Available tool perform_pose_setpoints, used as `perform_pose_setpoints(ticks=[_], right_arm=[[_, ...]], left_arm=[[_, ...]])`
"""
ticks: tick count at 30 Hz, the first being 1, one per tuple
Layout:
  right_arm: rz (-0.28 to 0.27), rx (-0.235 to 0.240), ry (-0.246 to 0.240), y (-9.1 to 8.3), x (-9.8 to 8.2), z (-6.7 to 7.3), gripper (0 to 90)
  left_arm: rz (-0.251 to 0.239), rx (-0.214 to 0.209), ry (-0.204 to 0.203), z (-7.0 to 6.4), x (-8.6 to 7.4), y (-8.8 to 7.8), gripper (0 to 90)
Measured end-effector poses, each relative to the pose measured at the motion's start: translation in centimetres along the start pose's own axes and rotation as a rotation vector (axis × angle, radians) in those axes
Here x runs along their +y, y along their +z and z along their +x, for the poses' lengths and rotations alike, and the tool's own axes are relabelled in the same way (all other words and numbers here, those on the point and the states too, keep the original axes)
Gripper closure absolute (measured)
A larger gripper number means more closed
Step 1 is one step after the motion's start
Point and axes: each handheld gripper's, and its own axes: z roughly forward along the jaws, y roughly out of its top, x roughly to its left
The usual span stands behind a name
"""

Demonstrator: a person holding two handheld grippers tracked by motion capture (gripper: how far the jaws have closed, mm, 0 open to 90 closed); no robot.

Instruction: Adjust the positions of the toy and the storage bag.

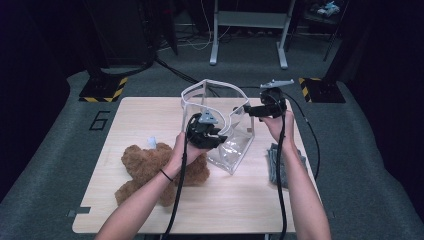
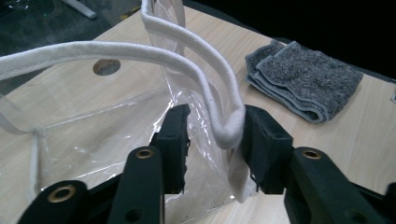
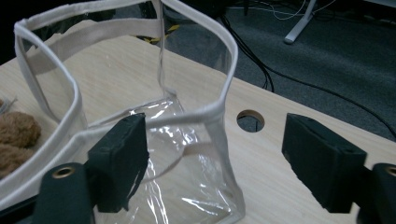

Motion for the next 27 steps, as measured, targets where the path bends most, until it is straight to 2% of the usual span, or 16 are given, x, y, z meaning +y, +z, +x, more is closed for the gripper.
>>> perform_pose_setpoints(ticks=[3, 5, 8, 9, 10, 12, 13, 14, 15, 16, 18, 19, 20, 21, 27], right_arm=[[0.007, -0.012, 0.001, 0.7, 1.1, -0.3, 33.4], [0.009, -0.011, 0.024, 1.2, 1.8, -0.5, 38.7], [0.047, -0.010, 0.047, 2.3, 2.6, -0.7, 45.7], [0.061, -0.022, 0.036, 2.7, 2.8, -0.6, 49.0], [0.072, -0.014, 0.040, 3.1, 2.9, -0.7, 51.0], [0.097, -0.019, 0.048, 3.6, 2.9, -0.7, 59.1], [0.101, -0.005, 0.062, 3.8, 2.8, -0.8, 63.6], [0.098, 0.012, 0.064, 3.8, 2.7, -0.9, 67.5], [0.094, 0.008, 0.070, 3.7, 2.7, -0.8, 73.9], [0.088, 0.013, 0.053, 3.5, 2.7, -0.7, 78.0], [0.088, -0.010, 0.036, 3.3, 2.6, -0.2, 83.2], [0.090, -0.013, 0.017, 3.0, 2.5, -0.1, 85.0], [0.095, -0.020, 0.024, 2.8, 2.5, 0.0, 86.6], [0.094, -0.026, 0.012, 2.5, 2.3, 0.0, 87.8], [0.100, -0.042, 0.010, 0.8, 1.4, 0.1, 88.8]], left_arm=[[0.005, -0.008, 0.009, 0.0, 0.0, -0.1, 68.2], [0.009, -0.011, 0.011, 0.0, -0.1, 0.0, 70.7], [0.014, -0.017, 0.021, 0.0, 0.0, 0.0, 71.9], [0.015, -0.018, 0.021, 0.0, 0.0, 0.0, 72.2], [0.016, -0.018, 0.016, 0.0, -0.1, 0.0, 72.4], [0.013, -0.022, 0.017, 0.2, -0.1, -0.1, 73.6], [0.010, -0.022, 0.007, 0.2, -0.2, -0.1, 74.1], [0.006, -0.026, 0.002, 0.3, -0.2, -0.1, 74.6], [0.008, -0.031, -0.003, 0.4, -0.3, -0.2, 75.2], [0.007, -0.025, -0.002, 0.5, -0.4, -0.3, 75.4], [-0.001, -0.039, -0.026, 0.6, -0.7, -0.3, 75.9], [-0.001, -0.035, -0.032, 0.7, -0.8, -0.4, 76.2], [-0.003, -0.044, -0.037, 0.9, -0.9, -0.5, 76.2], [-0.007, -0.054, -0.047, 1.0, -1.0, -0.5, 76.5], [-0.015, -0.047, -0.053, 1.1, -1.2, -0.8, 76.9]])
